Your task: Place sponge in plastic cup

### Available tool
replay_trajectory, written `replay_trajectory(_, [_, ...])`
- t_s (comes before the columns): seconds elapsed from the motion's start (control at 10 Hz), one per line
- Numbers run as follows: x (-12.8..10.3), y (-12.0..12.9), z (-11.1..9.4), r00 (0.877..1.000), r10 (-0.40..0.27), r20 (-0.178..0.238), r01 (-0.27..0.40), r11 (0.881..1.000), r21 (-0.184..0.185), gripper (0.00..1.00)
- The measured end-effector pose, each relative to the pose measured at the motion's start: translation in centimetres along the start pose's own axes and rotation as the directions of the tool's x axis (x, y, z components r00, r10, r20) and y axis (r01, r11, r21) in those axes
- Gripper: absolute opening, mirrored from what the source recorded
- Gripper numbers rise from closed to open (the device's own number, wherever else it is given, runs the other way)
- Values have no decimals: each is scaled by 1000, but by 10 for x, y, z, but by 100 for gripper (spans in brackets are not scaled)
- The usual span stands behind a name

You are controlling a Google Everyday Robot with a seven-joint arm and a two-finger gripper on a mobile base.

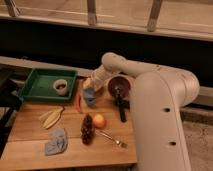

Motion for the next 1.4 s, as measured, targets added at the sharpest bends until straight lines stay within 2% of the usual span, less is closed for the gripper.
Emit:
replay_trajectory(0.3, [-1, -6, 3, 1000, 14, -2, -14, 1000, 9, 34])
replay_trajectory(0.4, [-2, -8, 3, 1000, 17, -4, -17, 1000, 12, 48])
replay_trajectory(0.6, [-2, -8, 4, 1000, 19, -2, -19, 1000, 15, 62])
replay_trajectory(0.8, [-5, -10, -1, 1000, 23, 10, -23, 1000, 17, 63])
replay_trajectory(1.4, [-4, -10, 0, 1000, 23, 9, -23, 1000, 18, 63])
